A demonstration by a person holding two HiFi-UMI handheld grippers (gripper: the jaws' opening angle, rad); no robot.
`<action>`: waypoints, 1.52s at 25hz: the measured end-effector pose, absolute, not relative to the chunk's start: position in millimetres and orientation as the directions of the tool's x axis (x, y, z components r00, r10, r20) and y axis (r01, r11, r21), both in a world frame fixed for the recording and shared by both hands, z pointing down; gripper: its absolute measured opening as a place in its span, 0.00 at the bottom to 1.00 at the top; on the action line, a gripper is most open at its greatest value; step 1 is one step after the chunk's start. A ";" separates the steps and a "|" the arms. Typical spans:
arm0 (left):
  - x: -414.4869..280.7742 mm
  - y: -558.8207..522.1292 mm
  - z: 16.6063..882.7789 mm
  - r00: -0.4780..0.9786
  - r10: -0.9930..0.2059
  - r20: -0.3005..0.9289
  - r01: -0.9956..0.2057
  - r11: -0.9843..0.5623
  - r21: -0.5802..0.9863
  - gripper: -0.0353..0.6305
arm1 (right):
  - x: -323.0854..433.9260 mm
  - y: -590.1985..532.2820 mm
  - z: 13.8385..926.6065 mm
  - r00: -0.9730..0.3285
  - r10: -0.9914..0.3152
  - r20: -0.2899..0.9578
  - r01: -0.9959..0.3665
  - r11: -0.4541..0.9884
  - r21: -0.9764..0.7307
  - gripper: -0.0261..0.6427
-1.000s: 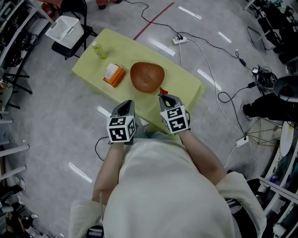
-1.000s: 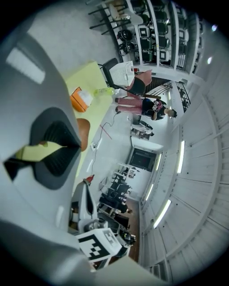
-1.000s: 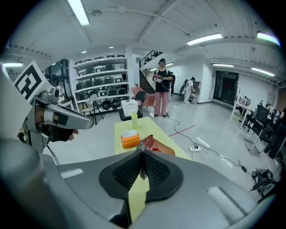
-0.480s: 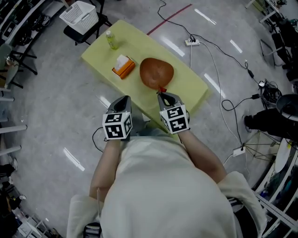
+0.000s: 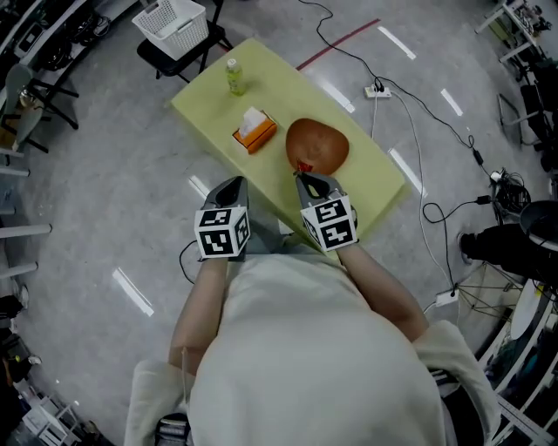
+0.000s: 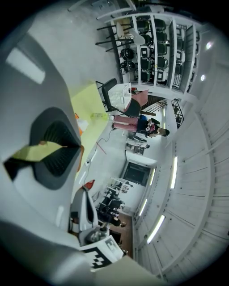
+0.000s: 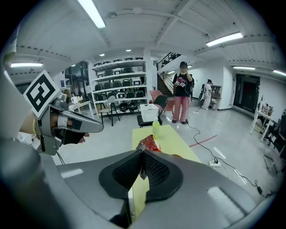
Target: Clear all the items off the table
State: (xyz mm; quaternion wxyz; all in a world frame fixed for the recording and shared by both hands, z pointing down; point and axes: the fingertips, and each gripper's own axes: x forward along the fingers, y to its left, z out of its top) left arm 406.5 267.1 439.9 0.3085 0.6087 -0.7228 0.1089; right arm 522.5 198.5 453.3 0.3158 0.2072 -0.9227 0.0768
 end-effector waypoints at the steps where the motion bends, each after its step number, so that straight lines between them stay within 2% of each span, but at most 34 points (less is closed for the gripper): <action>1: 397.9 266.6 439.7 -0.070 -0.812 0.579 -0.946 0.238 0.220 0.07 | 513.6 198.3 452.9 -0.715 -0.330 0.616 -0.426 0.904 -0.010 0.06; 20: 202.7 268.1 427.1 -0.110 -0.809 0.577 -0.930 0.289 0.228 0.07 | 306.6 194.8 436.1 -0.739 -0.280 0.613 -0.374 0.927 -0.028 0.06; 38: 64.7 278.8 426.2 -0.096 -0.814 0.573 -0.936 0.269 0.226 0.07 | 167.3 212.9 439.2 -0.732 -0.277 0.622 -0.377 0.926 -0.031 0.06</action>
